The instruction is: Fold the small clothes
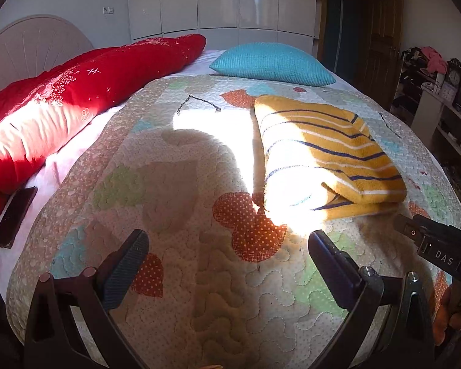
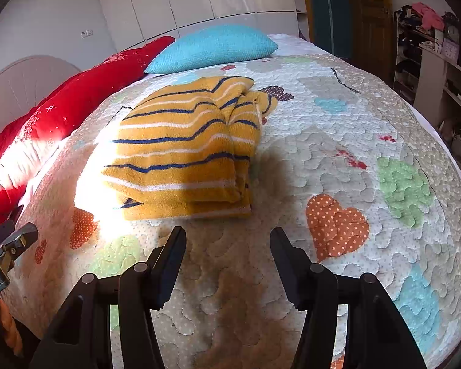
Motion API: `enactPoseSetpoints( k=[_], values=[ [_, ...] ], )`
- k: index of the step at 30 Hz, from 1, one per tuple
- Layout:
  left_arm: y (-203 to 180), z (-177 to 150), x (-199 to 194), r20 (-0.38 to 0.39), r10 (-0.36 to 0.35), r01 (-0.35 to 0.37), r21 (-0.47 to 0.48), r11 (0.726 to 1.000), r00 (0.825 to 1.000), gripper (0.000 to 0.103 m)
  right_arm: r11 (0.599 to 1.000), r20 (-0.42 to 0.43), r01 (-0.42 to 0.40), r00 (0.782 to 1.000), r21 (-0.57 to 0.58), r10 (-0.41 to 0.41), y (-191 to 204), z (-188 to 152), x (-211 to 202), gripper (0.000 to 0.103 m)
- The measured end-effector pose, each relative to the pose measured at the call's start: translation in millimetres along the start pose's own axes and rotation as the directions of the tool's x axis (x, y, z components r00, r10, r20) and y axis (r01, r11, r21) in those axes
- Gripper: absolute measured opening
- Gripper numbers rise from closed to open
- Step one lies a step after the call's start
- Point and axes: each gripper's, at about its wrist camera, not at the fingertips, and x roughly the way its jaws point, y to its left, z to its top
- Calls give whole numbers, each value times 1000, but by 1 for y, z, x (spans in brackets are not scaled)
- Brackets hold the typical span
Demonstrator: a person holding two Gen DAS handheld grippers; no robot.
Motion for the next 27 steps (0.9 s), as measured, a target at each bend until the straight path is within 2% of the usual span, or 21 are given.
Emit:
enactPoseSetpoints(
  k=[6,15,21,27],
  values=[
    [-3,-9,14,-68,-16,16,0,1000,998,103,1000,27,8,1000,-6,-8,5,0,-6,65],
    [-2,-20,33,-148,-29,27,-17,1000,989,103,999,65,9,998,-40,-6,20,2,-13,65],
    [1,-29,49,-208,-36,30,-35,999,977,103,996,87,-2,996,-94,10,42,19,-9,66],
    [1,-34,52,-210,-22,18,-23,1000,978,103,989,93,11,996,-149,3,66,44,14,68]
  ],
)
